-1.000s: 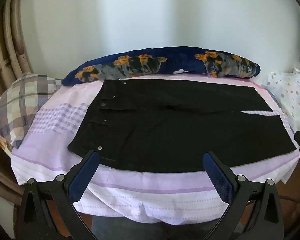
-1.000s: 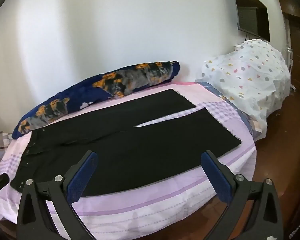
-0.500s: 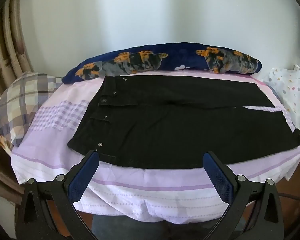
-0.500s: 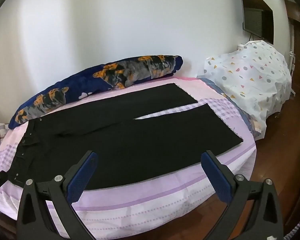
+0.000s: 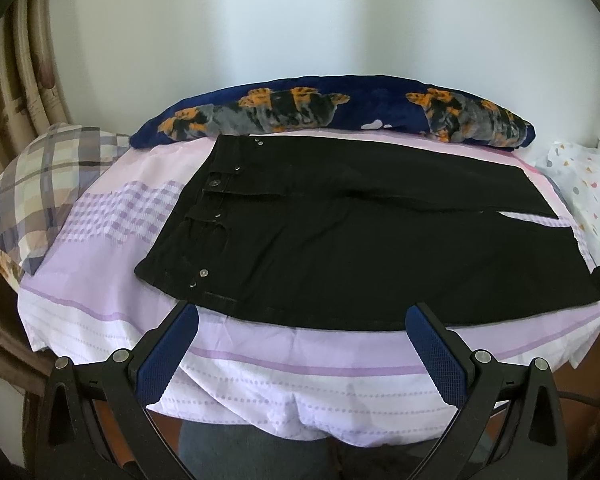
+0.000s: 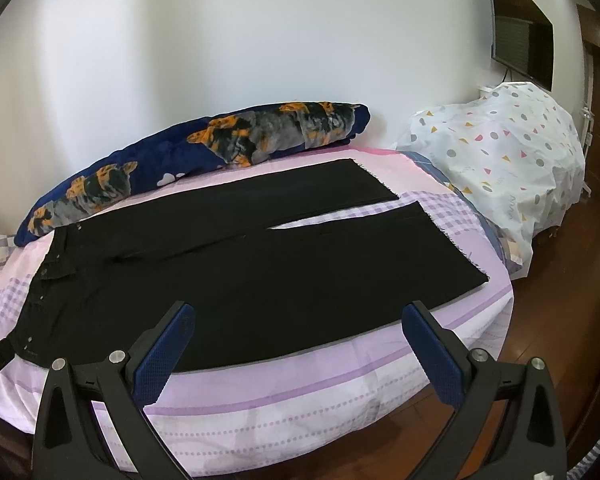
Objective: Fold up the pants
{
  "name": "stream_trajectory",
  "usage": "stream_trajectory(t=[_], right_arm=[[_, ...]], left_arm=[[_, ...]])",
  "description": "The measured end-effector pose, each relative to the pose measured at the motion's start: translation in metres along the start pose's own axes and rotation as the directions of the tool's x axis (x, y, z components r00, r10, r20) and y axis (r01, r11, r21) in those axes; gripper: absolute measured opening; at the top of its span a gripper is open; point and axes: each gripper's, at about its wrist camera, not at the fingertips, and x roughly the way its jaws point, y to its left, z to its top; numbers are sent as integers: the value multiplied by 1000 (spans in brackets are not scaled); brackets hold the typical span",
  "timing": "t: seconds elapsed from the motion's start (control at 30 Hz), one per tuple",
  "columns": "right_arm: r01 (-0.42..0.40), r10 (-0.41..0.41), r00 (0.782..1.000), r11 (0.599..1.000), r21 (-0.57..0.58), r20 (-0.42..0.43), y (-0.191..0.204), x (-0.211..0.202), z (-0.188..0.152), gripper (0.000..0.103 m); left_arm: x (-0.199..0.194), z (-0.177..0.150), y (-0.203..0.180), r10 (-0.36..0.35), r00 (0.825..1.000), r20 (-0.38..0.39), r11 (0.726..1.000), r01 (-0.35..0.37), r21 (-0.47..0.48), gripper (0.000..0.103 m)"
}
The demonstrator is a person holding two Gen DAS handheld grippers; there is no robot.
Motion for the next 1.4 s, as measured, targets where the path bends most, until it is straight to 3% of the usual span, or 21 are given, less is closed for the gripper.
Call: stream_trajectory(t=[1.4], right_arm=[[3,-3,1000,1000,-26,-4,13,3,-1,103]], left_arm=[[6,-8,5,5,1000,2,1000,-5,-2,103]])
